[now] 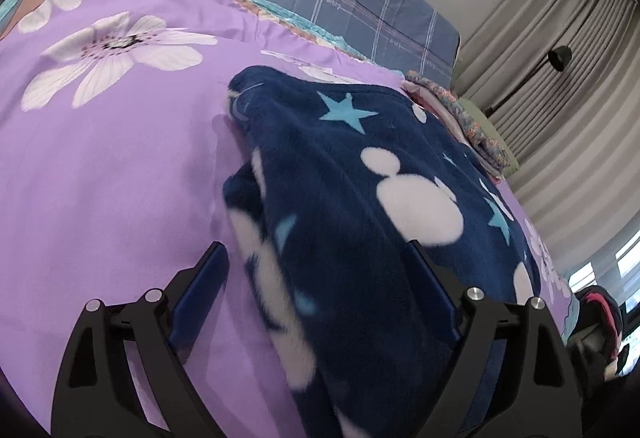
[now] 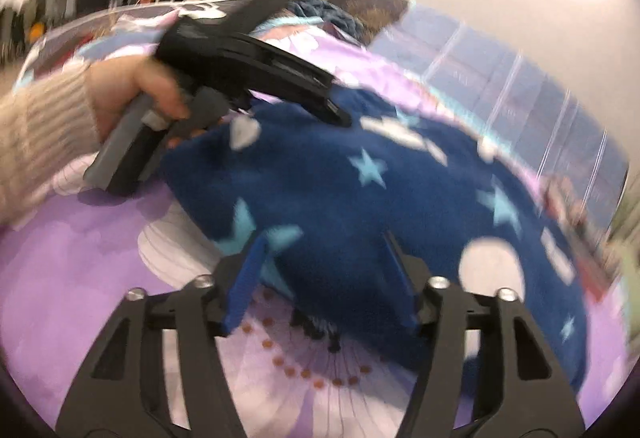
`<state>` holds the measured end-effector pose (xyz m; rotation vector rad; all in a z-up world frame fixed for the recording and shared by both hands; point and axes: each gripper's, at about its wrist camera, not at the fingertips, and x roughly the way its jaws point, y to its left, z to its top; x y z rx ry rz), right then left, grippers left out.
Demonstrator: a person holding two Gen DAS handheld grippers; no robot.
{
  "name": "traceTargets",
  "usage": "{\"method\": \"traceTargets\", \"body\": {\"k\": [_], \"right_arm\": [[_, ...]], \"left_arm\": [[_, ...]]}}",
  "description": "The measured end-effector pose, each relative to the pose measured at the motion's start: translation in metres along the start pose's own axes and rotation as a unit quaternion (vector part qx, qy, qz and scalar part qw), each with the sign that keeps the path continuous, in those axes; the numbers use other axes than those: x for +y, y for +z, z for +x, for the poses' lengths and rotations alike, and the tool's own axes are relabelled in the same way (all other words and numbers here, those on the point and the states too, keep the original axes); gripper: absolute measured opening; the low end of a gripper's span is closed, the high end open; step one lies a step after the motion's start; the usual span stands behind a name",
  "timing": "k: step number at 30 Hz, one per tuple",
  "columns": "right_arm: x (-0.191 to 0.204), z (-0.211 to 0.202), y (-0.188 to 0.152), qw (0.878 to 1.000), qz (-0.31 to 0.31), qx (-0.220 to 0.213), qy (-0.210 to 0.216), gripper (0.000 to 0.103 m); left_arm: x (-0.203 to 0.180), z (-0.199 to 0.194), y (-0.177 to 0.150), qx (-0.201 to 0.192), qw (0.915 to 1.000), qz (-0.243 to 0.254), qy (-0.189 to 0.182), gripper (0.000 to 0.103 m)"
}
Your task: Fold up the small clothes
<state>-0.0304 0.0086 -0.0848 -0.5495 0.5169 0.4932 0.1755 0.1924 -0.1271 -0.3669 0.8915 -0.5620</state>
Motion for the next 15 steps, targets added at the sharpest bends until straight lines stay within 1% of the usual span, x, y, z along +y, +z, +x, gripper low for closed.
{"method": "traceTargets", "body": {"k": [1,3,4,6,9,10,11,13,14,15], "right_arm": [[0.014,0.0,0.005,0.999,-0.036,-0.012,-0.009,0.048],[0.037,0.002,0.01,0.996,-0.088,-0.027,-0.015,0.048],[0.049,0.005,0.012,0.993,-0.113,-0.031,-0.02,0.048],[0.064,0.011,0.016,0.989,-0.141,-0.026,-0.027,0.05],[0.072,0.011,0.018,0.987,-0.155,-0.023,-0.024,0.052],[0.071,0.009,0.017,0.988,-0.155,-0.022,-0.016,0.056],[0.071,0.007,0.016,0.988,-0.153,-0.019,-0.003,0.064],[0.071,0.001,0.012,0.988,-0.149,-0.011,0.026,0.066],[0.074,0.0,0.01,0.988,-0.155,-0.01,0.023,0.066],[0.078,0.002,0.008,0.986,-0.166,-0.006,0.009,0.066]], "left_arm": [[0.001,0.003,0.004,0.004,1.0,-0.001,-0.005,0.089],[0.005,0.007,0.009,0.009,0.9998,-0.003,-0.016,0.089],[0.007,0.008,0.012,0.011,0.9997,-0.005,-0.022,0.088],[0.013,0.008,0.014,0.012,0.9993,-0.013,-0.033,0.087],[0.017,0.007,0.016,0.011,0.9989,-0.022,-0.04,0.084],[0.018,0.007,0.015,0.01,0.9988,-0.023,-0.043,0.084],[0.019,0.007,0.015,0.01,0.9987,-0.023,-0.044,0.084],[0.018,0.008,0.015,0.009,0.9989,-0.02,-0.042,0.084],[0.018,0.008,0.016,0.009,0.9989,-0.018,-0.041,0.084],[0.017,0.01,0.016,0.009,0.999,-0.017,-0.04,0.084]]}}
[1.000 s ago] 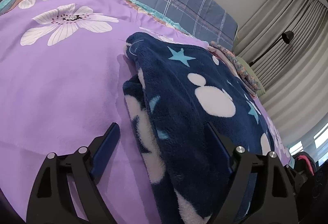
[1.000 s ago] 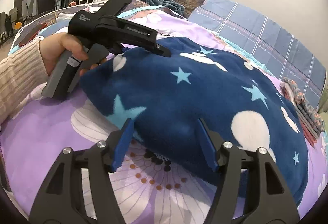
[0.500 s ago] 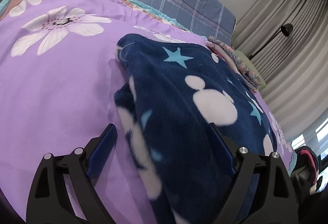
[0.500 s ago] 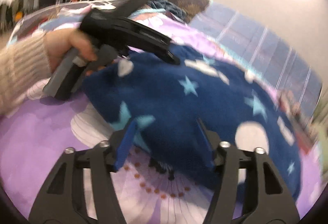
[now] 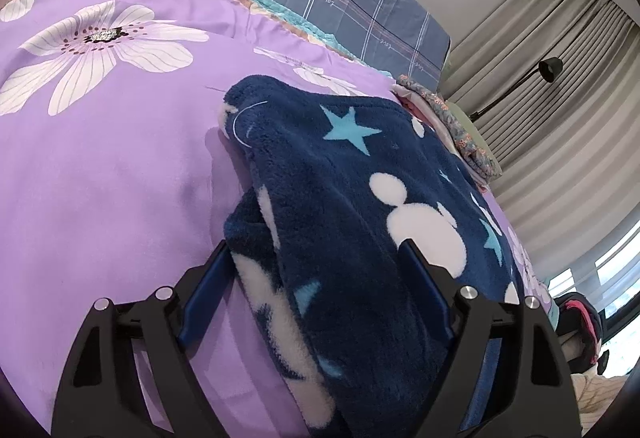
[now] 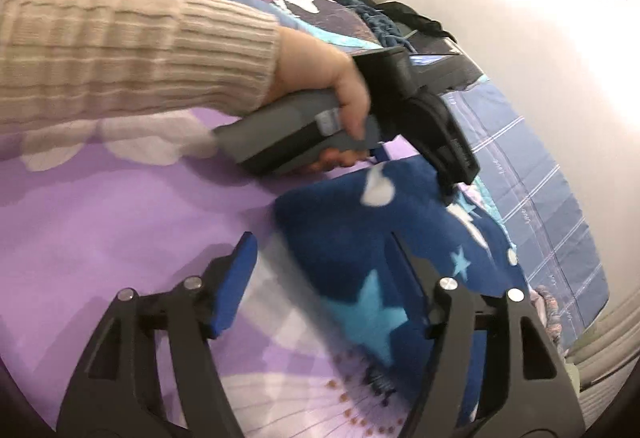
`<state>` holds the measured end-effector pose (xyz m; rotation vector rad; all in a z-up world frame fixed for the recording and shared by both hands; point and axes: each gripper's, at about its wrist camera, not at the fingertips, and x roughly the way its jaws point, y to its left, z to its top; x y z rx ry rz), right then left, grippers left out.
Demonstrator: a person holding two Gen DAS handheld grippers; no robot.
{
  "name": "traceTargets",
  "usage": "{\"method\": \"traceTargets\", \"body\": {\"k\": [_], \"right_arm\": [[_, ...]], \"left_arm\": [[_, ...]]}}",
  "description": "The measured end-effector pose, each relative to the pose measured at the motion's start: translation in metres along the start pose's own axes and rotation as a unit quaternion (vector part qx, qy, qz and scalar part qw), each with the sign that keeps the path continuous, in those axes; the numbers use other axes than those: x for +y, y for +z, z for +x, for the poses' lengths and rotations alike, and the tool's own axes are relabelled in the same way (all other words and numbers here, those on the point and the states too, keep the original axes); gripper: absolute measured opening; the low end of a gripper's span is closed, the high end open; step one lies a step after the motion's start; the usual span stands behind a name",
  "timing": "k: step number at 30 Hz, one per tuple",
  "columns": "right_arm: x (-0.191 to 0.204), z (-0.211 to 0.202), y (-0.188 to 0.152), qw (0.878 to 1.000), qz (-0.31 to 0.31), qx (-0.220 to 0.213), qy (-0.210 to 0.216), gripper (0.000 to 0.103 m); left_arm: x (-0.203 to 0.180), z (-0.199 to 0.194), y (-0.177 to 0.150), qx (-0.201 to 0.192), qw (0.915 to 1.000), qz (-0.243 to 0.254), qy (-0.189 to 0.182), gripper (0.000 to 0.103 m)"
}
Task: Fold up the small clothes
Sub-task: 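Grasp the folded navy bundle with the right gripper and lift it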
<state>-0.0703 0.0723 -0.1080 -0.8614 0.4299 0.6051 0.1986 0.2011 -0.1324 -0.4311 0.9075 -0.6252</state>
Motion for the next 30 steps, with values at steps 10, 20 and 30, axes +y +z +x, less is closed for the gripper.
{"method": "traceTargets", "body": {"k": [10,20,30], "right_arm": [[-0.008,0.045,0.018,0.997,0.015,0.007,-0.071,0.022],[-0.114,-0.021,0.005,0.969,0.241,-0.062,-0.016,0.017],[-0.19,-0.09,-0.06,0.92,0.374,-0.108,-0.055,0.016]], "left_arm": [[-0.003,0.02,0.023,0.009,0.9998,-0.012,0.009,0.046],[-0.077,-0.003,0.066,-0.052,0.9985,0.008,-0.015,0.033],[-0.218,0.029,0.094,-0.029,0.9936,0.109,-0.005,0.028]]}}
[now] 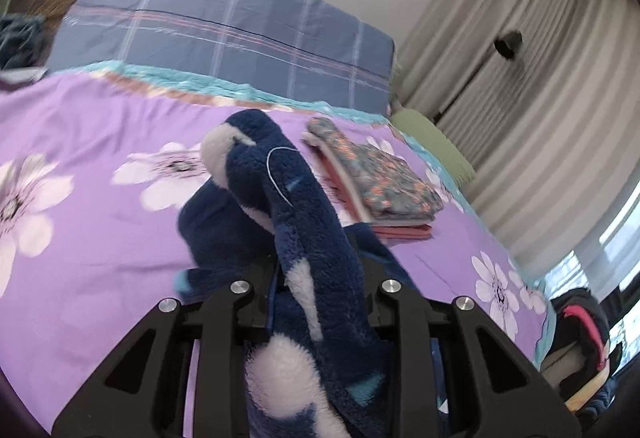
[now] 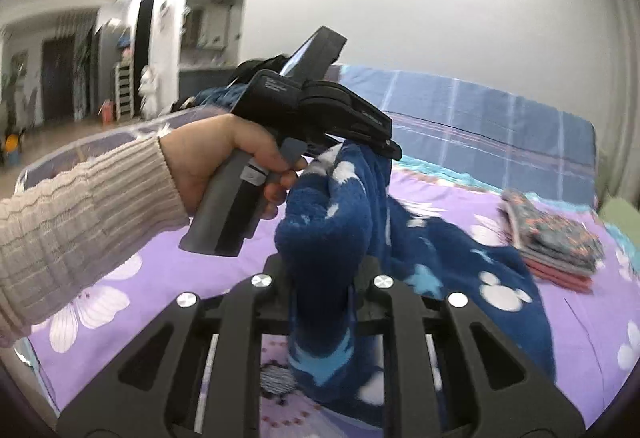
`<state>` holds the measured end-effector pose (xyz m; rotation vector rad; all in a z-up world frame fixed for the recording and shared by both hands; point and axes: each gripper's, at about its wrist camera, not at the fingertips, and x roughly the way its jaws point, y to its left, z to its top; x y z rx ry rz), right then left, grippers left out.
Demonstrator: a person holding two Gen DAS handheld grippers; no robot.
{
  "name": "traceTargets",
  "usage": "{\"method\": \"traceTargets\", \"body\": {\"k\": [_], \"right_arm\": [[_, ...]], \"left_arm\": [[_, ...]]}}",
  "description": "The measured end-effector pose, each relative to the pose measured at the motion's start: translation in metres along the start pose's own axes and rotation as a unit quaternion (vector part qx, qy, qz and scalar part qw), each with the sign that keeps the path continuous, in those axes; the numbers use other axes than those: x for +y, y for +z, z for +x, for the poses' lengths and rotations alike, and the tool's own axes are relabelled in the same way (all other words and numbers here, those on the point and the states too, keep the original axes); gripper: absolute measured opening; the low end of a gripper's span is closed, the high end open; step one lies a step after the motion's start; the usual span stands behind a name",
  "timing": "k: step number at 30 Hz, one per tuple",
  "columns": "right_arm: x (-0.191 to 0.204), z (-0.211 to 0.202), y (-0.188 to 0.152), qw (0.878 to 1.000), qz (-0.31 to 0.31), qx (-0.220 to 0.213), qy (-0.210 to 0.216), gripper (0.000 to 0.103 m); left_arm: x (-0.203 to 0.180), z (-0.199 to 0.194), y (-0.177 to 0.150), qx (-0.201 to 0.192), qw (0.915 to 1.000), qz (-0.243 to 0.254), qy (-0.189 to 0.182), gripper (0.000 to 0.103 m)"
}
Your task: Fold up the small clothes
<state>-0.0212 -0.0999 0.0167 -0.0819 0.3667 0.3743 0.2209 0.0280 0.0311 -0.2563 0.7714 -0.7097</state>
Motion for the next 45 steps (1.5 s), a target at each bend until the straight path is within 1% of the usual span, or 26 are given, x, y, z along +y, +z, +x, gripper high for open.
{"method": "traceTargets", "body": {"k": [3,6,9,10,12,14,15,16,17,18,19,21,22,25,27,29,31,34,36,37,39,40,42,43,44,45], "right_arm": [[-0.038,-0.013,-0.005,0.999,0.045,-0.003,-0.014,0.016],[-0.086,-0.028,-0.016,0.993,0.117,-0.005,-0.015,0.016],[-0.137,-0.041,-0.036,0.98,0.198,-0.006,-0.014,0.016],[-0.148,-0.044,-0.043,0.976,0.216,-0.004,-0.013,0.016],[-0.175,-0.049,-0.062,0.966,0.257,0.009,-0.008,0.016],[-0.21,-0.045,-0.091,0.947,0.319,0.04,0.013,0.016],[-0.225,-0.038,-0.106,0.934,0.35,0.063,0.029,0.016],[-0.241,-0.03,-0.127,0.912,0.396,0.088,0.055,0.016],[-0.252,-0.025,-0.148,0.889,0.44,0.103,0.075,0.016],[-0.255,-0.023,-0.159,0.876,0.462,0.107,0.086,0.016],[-0.258,-0.023,-0.169,0.867,0.477,0.105,0.097,0.016],[-0.261,-0.025,-0.174,0.867,0.479,0.096,0.098,0.016],[-0.263,-0.026,-0.172,0.869,0.476,0.092,0.098,0.016],[-0.262,-0.031,-0.164,0.876,0.465,0.077,0.103,0.016],[-0.261,-0.034,-0.159,0.881,0.457,0.069,0.1,0.016],[-0.261,-0.037,-0.15,0.887,0.447,0.061,0.095,0.016],[-0.258,-0.043,-0.14,0.892,0.439,0.058,0.092,0.016],[-0.258,-0.053,-0.132,0.899,0.425,0.055,0.084,0.016],[-0.259,-0.055,-0.134,0.9,0.423,0.069,0.075,0.016],[-0.26,-0.052,-0.142,0.897,0.428,0.084,0.071,0.016],[-0.262,-0.039,-0.157,0.889,0.439,0.113,0.063,0.02],[-0.262,-0.037,-0.166,0.883,0.45,0.124,0.053,0.027],[-0.264,-0.043,-0.171,0.877,0.462,0.121,0.046,0.028],[-0.264,-0.049,-0.168,0.879,0.46,0.122,0.034,0.029],[-0.264,-0.056,-0.163,0.883,0.453,0.124,0.013,0.038],[-0.264,-0.064,-0.156,0.889,0.44,0.124,-0.018,0.039]], "left_arm": [[-0.043,0.036,0.007,0.024,0.9993,0.029,0.004,0.028],[-0.077,0.066,0.006,0.046,0.9974,0.056,0.006,0.028],[-0.114,0.103,0.002,0.075,0.9932,0.089,0.013,0.028],[-0.126,0.118,-0.002,0.086,0.9912,0.099,0.018,0.028],[-0.14,0.148,-0.012,0.11,0.9872,0.11,0.034,0.029],[-0.148,0.17,-0.021,0.125,0.9846,0.114,0.044,0.034],[-0.151,0.177,-0.027,0.128,0.9841,0.116,0.039,0.037],[-0.156,0.183,-0.032,0.13,0.9846,0.116,0.013,0.04],[-0.159,0.183,-0.033,0.129,0.9847,0.116,-0.002,0.042],[-0.166,0.179,-0.033,0.12,0.9851,0.122,-0.017,0.047],[-0.173,0.175,-0.032,0.112,0.9852,0.128,-0.02,0.049],[-0.187,0.155,-0.028,0.094,0.9825,0.158,-0.029,0.051],[-0.193,0.146,-0.028,0.088,0.9811,0.17,-0.029,0.054],[-0.204,0.107,-0.032,0.06,0.9743,0.217,-0.006,0.058],[-0.197,0.081,-0.04,0.047,0.9709,0.235,0.008,0.06],[-0.184,0.063,-0.052,0.048,0.9701,0.237,0.025,0.061],[-0.164,0.051,-0.071,0.071,0.9688,0.235,0.034,0.061],[-0.14,0.05,-0.097,0.106,0.9634,0.24,0.056,0.061],[-0.132,0.055,-0.112,0.109,0.9643,0.236,0.048,0.062],[-0.131,0.058,-0.117,0.109,0.9627,0.243,0.049,0.063],[-0.135,0.074,-0.129,0.115,0.9504,0.281,0.067,0.064],[-0.136,0.08,-0.131,0.115,0.9486,0.286,0.071,0.066],[-0.138,0.093,-0.131,0.116,0.9512,0.276,0.074,0.069],[-0.14,0.097,-0.132,0.116,0.9496,0.28,0.078,0.071],[-0.142,0.1,-0.132,0.115,0.9479,0.286,0.081,0.071],[-0.143,0.102,-0.132,0.114,0.9476,0.287,0.081,0.072]]}}
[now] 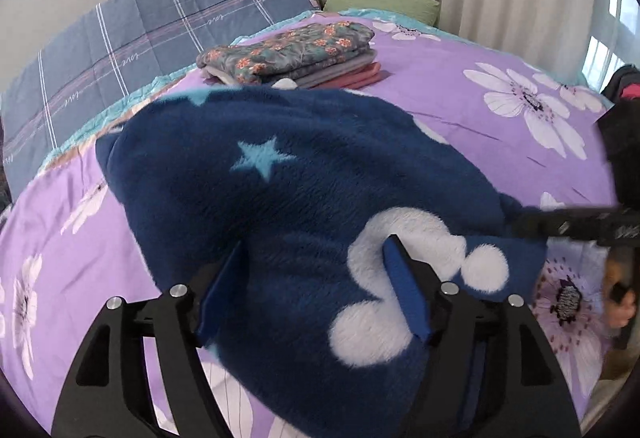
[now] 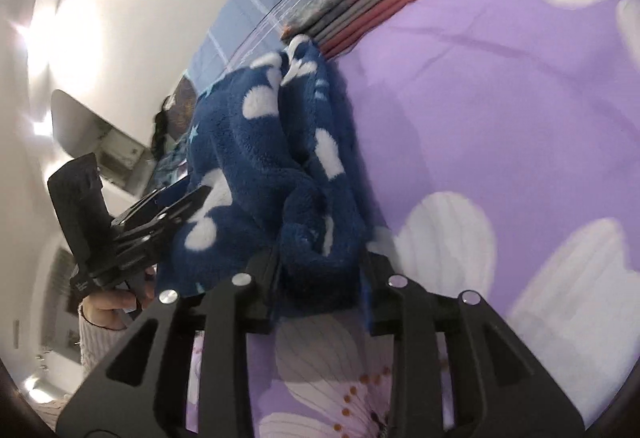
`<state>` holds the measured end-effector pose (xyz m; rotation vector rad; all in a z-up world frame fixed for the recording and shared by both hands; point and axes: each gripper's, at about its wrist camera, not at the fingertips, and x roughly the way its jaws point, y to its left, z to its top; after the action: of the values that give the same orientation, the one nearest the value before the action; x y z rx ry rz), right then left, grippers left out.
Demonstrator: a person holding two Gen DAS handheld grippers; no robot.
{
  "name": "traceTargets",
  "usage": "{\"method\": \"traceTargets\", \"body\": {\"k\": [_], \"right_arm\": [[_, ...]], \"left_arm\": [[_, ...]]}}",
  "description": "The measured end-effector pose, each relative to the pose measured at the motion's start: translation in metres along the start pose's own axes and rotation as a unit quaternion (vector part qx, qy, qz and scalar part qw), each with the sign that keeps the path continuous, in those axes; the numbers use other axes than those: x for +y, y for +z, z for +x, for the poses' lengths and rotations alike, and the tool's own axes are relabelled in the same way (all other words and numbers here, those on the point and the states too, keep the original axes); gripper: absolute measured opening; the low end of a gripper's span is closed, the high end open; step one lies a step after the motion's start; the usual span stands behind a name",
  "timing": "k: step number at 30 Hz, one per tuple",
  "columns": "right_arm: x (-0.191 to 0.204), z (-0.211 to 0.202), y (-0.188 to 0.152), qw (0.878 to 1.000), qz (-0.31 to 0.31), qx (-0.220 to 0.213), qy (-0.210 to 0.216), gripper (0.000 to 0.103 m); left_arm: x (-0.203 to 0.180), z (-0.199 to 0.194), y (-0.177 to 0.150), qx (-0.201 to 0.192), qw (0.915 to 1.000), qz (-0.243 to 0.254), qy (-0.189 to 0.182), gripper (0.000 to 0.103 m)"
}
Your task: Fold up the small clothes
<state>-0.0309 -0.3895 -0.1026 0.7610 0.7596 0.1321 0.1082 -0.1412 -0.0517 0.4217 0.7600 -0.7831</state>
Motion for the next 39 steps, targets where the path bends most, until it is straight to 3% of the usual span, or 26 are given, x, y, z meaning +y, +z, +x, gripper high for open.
{"method": "traceTargets", "body": {"k": [3,5,8,10,12,16,22,25,28,32,34,39], "right_arm": [[0.016,-0.024,0.008,0.999,-0.029,-0.036,-0.017,0.035],[0.035,-0.035,0.012,0.997,-0.056,-0.05,0.008,0.029],[0.065,-0.021,0.015,0.993,-0.104,-0.026,0.054,0.027],[0.072,0.0,0.01,0.993,-0.121,0.002,0.016,0.027],[0.062,0.027,0.009,0.991,-0.123,0.017,-0.045,0.017],[0.04,0.037,0.008,0.997,-0.076,0.025,-0.022,0.016],[0.044,0.044,0.009,0.994,-0.098,0.034,-0.042,0.017],[0.047,0.049,0.01,0.993,-0.102,0.031,-0.045,0.017],[0.05,0.048,0.008,0.992,-0.108,0.025,-0.053,0.017],[0.056,0.046,0.004,0.99,-0.122,0.024,-0.071,0.017],[0.055,0.047,0.005,0.99,-0.118,0.024,-0.071,0.017],[0.053,0.049,0.006,0.99,-0.12,0.027,-0.073,0.017]], "left_arm": [[0.0,-0.002,-0.003,-0.006,1.0,-0.004,0.0,0.072],[0.004,-0.003,-0.007,-0.015,0.9998,-0.015,-0.006,0.072],[0.007,-0.008,-0.011,-0.027,0.9992,-0.029,-0.009,0.072],[0.007,-0.015,-0.012,-0.04,0.9987,-0.031,0.001,0.073],[0.009,-0.029,-0.017,-0.049,0.9982,-0.035,0.001,0.074],[0.009,-0.068,-0.043,-0.075,0.9957,-0.05,0.022,0.085],[-0.022,-0.086,-0.096,-0.051,0.9974,-0.047,-0.019,0.087],[-0.038,-0.068,-0.103,-0.022,0.9988,-0.041,-0.012,0.088],[-0.048,-0.045,-0.098,-0.012,0.9992,-0.034,0.019,0.088],[-0.043,-0.029,-0.084,-0.044,0.9911,-0.068,0.106,0.088],[-0.038,-0.029,-0.081,-0.054,0.9882,-0.091,0.111,0.089],[-0.039,-0.03,-0.087,-0.043,0.9805,-0.066,0.18,0.09]]}}
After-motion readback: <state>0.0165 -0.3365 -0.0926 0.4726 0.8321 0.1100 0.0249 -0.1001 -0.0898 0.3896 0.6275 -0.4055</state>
